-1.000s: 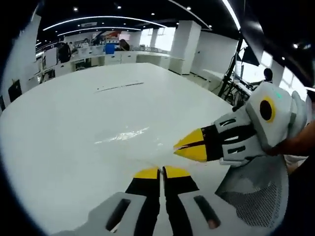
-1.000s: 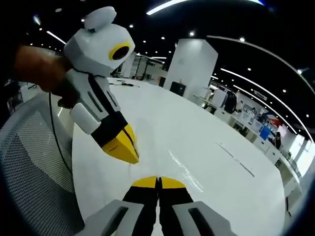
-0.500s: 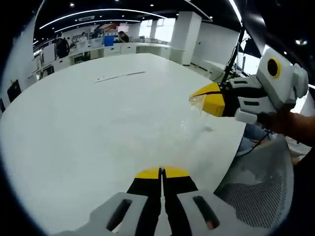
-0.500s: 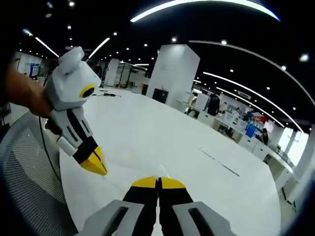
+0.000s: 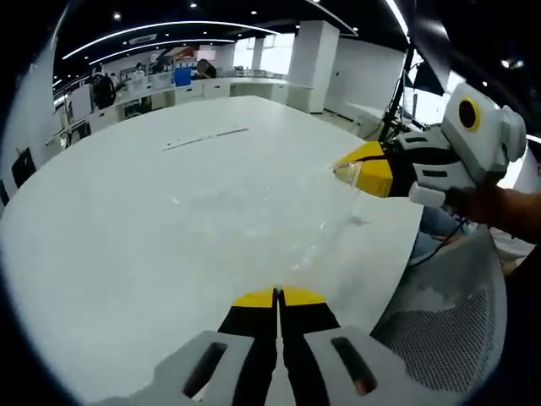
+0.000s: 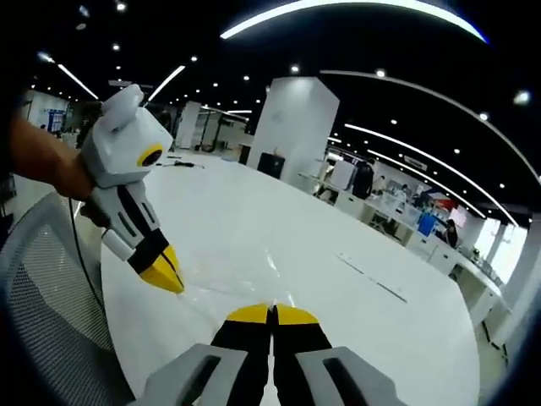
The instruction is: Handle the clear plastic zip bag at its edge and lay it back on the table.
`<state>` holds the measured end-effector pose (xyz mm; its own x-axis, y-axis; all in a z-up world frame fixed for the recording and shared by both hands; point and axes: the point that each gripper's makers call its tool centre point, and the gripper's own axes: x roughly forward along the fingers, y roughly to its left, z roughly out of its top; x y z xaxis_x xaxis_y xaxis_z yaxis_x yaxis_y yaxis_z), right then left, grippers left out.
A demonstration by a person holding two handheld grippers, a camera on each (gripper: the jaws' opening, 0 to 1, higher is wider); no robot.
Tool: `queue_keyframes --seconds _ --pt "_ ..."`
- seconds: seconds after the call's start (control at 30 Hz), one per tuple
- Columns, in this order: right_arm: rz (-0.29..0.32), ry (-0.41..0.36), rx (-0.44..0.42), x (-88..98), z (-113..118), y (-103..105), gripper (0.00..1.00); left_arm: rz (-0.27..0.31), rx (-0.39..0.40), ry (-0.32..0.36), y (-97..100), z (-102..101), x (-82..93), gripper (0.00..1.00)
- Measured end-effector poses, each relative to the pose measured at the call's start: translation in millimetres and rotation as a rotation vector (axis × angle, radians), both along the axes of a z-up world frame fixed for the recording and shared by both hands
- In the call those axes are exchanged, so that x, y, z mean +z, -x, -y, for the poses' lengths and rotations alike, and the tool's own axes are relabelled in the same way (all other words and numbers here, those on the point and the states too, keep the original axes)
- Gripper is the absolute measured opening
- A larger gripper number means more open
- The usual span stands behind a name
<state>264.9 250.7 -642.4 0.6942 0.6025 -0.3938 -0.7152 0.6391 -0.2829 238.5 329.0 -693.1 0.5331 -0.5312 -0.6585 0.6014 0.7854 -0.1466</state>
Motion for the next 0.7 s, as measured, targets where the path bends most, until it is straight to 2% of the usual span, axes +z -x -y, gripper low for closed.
queue_keyframes --seconds 0.17,0.3,0.4,0.5,0.6,0.7 --pt "0.001 0.003 0.001 -0.4 -3 0 0.00 0.004 -0.006 -0.011 -3.4 -1 0.0 0.00" --pt "0.013 0.019 0.005 0.8 -2 -1 0.00 0.060 -0.021 -0.016 -9.8 -1 6.1 0.00" --pt "0.014 0.013 -0.016 2.7 2 -4 0.00 0.066 -0.027 0.022 -11.8 5 9.2 0.00" --pt "0.028 0.047 -0.012 0.1 4 -5 0.00 0.111 -0.067 0.013 -12.0 13 13.4 0.00" --pt "0.032 0.068 -0.016 -1.6 3 -5 0.00 0.099 -0.077 0.024 -12.3 16 12.4 0.00" --pt "0.030 0.098 -0.015 -6.0 1 -6 0.00 0.119 -0.113 0.025 -9.6 24 14.1 0.04"
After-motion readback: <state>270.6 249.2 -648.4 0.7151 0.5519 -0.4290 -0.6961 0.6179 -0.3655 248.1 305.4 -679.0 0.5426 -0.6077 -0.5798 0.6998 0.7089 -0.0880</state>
